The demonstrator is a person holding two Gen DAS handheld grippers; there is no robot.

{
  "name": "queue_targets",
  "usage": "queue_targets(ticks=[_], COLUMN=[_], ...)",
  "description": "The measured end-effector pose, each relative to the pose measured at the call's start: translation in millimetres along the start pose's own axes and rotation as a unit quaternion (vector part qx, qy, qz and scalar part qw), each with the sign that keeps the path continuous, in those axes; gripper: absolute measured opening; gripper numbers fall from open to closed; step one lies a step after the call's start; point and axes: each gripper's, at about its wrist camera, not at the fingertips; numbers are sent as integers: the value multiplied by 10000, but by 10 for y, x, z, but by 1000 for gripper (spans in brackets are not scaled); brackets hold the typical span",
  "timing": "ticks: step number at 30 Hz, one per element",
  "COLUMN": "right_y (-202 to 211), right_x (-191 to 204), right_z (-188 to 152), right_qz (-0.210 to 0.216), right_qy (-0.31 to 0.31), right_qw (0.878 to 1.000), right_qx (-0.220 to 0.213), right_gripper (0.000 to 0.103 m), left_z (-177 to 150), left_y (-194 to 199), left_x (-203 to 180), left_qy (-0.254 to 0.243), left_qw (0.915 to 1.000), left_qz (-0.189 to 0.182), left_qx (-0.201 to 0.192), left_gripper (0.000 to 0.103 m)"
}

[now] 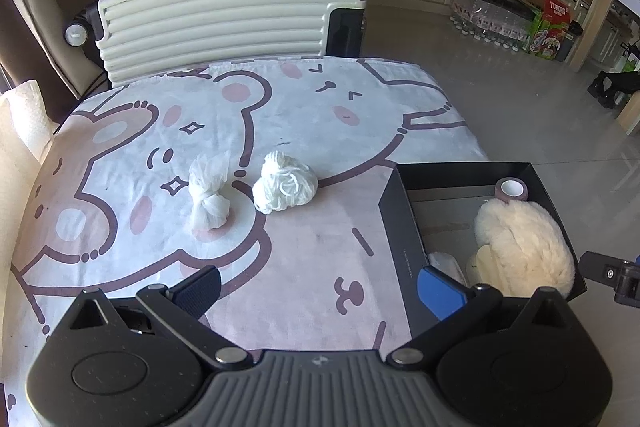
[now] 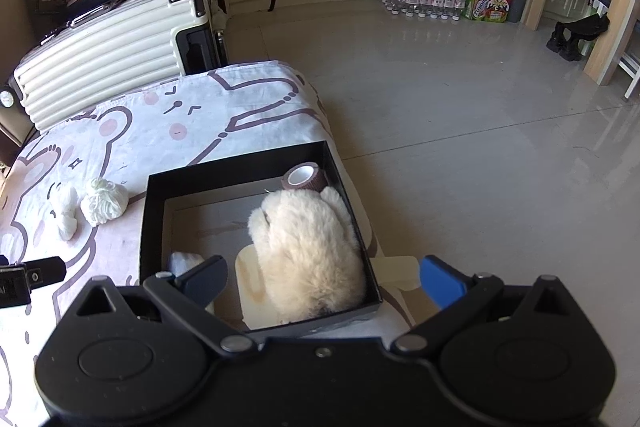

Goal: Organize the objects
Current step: 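Move both tools back over the bed toward the white tissue knots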

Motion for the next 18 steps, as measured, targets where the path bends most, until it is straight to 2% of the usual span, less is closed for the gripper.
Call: queue_targets(ticks=[18], right_y=[-40], right_x=[686], right_z=[50], right_qz=[425], right_qy=[372], right_qw=[9984], right_qx=[3], right_gripper=[103], left_z=[-13], left_y=[169], left_x=[724], left_qy=[421], left_qw=[9980], left_qz=[468], left_qx=[-75], left_gripper=[103])
Point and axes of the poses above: each gripper's, at about its wrist camera, not at the fingertips, and y roughly against the way its jaws point, x to its left, z to its top
